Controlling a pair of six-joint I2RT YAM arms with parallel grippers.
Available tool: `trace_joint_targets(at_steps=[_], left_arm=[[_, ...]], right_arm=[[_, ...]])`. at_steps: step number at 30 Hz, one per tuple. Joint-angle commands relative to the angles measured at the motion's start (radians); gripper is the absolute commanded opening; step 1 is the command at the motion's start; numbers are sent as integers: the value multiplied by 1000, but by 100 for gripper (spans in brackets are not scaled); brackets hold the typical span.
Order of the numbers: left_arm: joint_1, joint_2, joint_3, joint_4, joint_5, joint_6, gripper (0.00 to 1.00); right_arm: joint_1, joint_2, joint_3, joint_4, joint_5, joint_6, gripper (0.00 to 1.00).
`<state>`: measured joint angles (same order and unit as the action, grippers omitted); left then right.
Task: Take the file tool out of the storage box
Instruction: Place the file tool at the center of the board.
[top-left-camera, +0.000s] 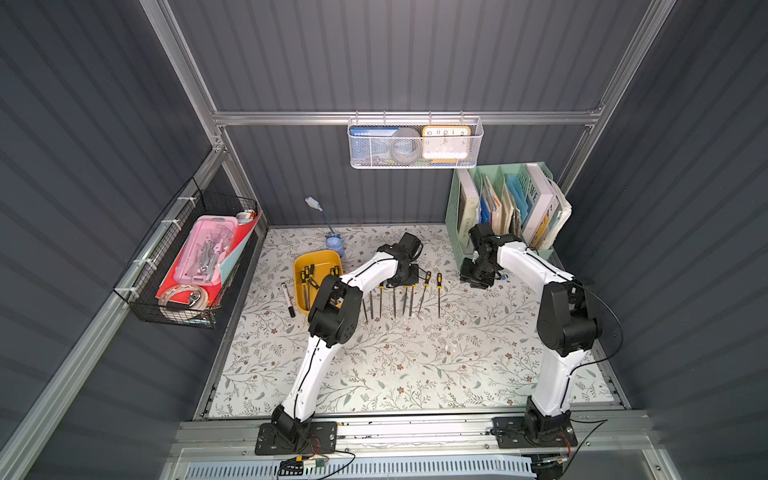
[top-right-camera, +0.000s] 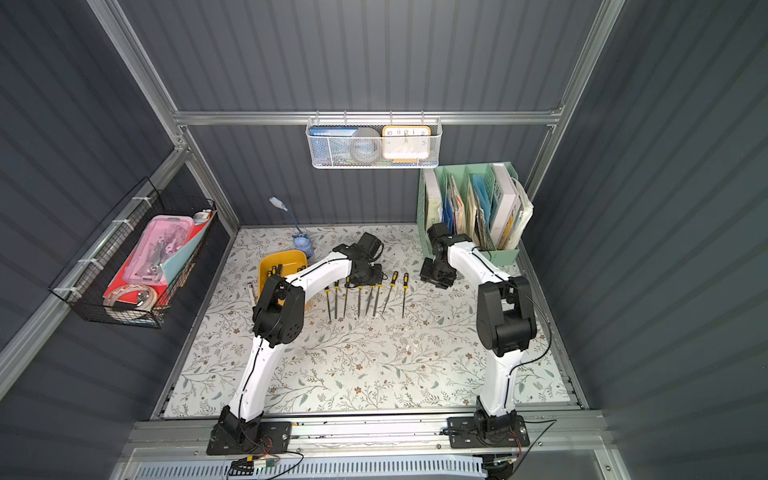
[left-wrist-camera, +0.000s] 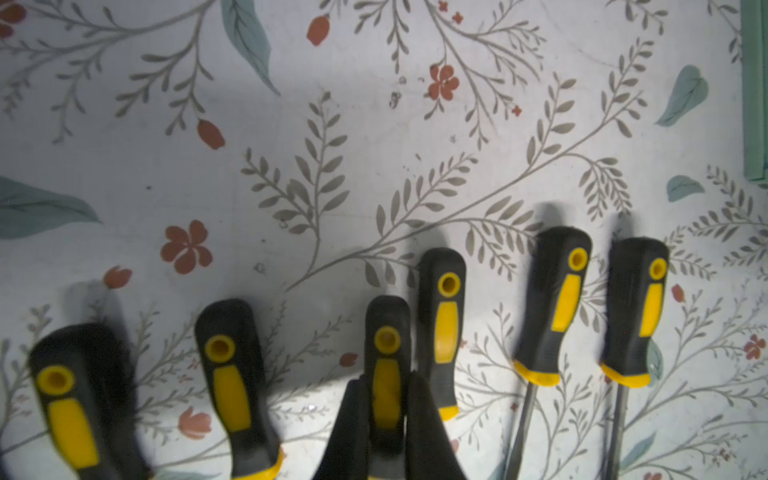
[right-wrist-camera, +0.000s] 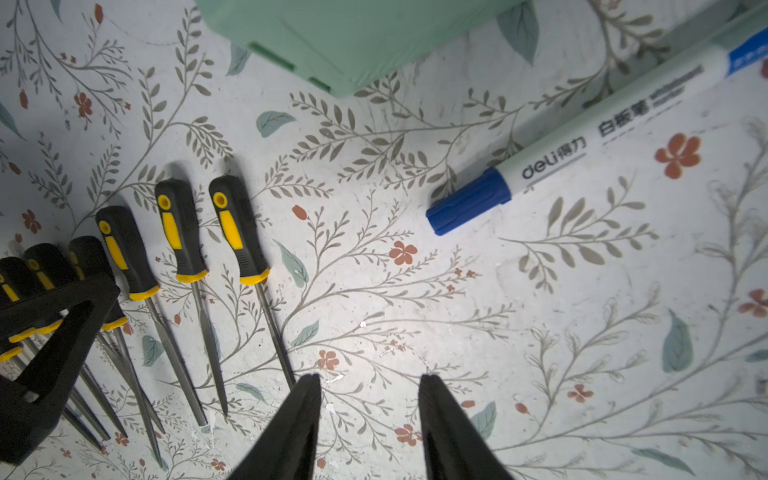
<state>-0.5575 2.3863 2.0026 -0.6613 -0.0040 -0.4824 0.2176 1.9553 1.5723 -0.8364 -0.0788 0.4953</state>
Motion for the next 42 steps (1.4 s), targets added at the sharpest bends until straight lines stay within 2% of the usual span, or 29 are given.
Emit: trace_joint_targets(at_steps=[1,9,12,17,23,30,34,42], left_arm=[[-1,27,-1,-7,-20,-16,0],[0,24,-14,-26,-57,-19,7],[-1,22,-22,-26,-57,-15,22],[0,14,-30,-21,-63,-12,34],[-1,1,17,-24,-86,-13,37],[16,-45,210,-73,-95,-19,40],[96,-88,237,-116,-93,-15,40],[353,-267,-70,-100,-168,39,36]], right_arm=[[-6,12,-5,-18,-4,-11,44],[-6,19,-3,-16,-16,-2,44],[-6,19,-4,-16,-16,-1,44],[-6,20,3,-18,-15,0,45],[-5,25,18,-18,-19,5,45],[0,38,40,-18,-30,5,45],[14,47,53,-20,-23,-1,45],[49,72,70,-11,-35,3,45]])
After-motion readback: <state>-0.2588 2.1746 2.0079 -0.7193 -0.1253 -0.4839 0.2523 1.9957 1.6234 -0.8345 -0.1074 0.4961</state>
